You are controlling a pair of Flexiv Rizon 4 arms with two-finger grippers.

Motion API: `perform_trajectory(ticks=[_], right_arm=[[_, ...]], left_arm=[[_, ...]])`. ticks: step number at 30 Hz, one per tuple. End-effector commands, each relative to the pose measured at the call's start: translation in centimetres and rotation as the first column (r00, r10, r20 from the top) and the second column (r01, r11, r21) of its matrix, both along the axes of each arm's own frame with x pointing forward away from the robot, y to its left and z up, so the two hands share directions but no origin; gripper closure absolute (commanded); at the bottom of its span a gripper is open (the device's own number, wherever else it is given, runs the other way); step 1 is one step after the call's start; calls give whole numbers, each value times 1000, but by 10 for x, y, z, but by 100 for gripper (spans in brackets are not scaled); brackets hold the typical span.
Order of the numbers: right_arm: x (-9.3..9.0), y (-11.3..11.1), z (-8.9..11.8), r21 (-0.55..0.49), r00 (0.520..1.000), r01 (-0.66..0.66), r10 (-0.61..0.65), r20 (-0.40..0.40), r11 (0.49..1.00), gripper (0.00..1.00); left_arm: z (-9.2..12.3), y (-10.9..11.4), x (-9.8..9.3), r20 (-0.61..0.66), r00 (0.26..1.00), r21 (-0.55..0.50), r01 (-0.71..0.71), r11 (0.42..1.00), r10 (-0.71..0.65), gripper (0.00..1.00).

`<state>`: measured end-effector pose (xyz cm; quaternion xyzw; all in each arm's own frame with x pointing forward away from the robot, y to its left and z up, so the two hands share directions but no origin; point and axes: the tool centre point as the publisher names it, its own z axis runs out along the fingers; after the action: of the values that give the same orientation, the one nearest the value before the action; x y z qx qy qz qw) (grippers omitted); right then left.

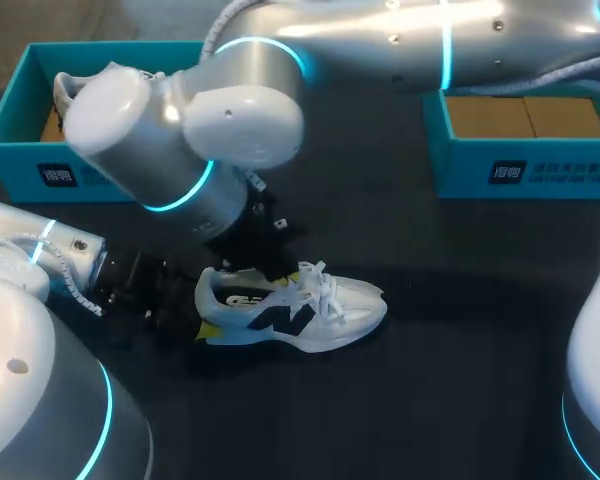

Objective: Take the shoe out of the shoebox, open the shoe tongue, remove and reinsert the insole, then place the shoe into the shoebox

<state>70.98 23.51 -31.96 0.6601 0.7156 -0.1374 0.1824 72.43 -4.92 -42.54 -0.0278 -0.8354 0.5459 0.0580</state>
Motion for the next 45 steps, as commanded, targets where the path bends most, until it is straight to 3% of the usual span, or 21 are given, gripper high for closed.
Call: perform_trajectory(ticks=[1, 25, 45], right_arm=[[-2, -14, 0, 226, 883, 406, -444, 154, 886, 100], [7, -69, 2, 267, 873, 444, -480, 83, 855, 100], [1, -103, -30, 260, 844, 514, -536, 17, 818, 96]], left_arm=[[-7, -3, 2, 0, 1000, 3, 0, 1000, 0, 100], [-7, -3, 2, 0, 1000, 3, 0, 1000, 0, 100], [-7, -3, 2, 0, 1000, 3, 0, 1000, 0, 100]])
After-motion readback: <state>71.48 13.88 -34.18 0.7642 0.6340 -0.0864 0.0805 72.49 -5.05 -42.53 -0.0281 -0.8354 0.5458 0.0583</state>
